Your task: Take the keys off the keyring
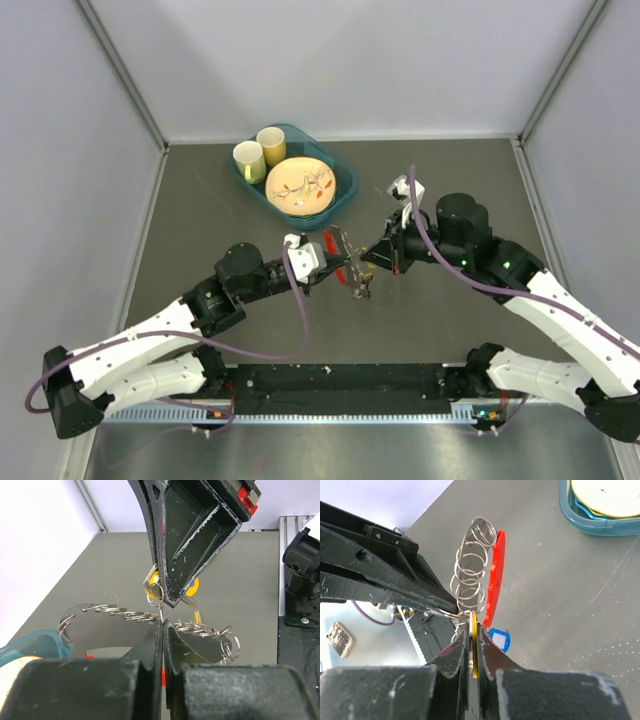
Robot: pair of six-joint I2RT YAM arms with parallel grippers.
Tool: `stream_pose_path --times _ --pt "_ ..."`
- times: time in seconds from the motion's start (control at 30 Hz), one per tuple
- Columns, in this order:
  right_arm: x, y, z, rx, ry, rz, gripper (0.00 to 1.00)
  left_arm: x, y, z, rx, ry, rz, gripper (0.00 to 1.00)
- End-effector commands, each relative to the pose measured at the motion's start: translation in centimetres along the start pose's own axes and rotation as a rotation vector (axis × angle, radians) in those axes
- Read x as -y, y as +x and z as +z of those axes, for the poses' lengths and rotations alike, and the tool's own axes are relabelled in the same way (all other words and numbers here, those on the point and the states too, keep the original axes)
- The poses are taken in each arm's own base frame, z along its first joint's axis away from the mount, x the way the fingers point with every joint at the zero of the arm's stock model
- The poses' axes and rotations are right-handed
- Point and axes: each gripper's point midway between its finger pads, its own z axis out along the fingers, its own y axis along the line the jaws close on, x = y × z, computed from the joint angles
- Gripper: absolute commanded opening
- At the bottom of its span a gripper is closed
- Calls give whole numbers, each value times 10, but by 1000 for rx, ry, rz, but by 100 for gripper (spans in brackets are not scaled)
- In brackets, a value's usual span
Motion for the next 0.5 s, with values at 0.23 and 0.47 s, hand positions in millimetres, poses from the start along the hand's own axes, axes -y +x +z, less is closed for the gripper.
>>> stream_pose_path --times 0.23,0.47 --pt "10 -20 -8 136 6 -82 0 19 -32 -16 148 64 -117 0" --pt "0 -2 -9 122 -82 -104 0 13 -55 -17 247 47 -188 0"
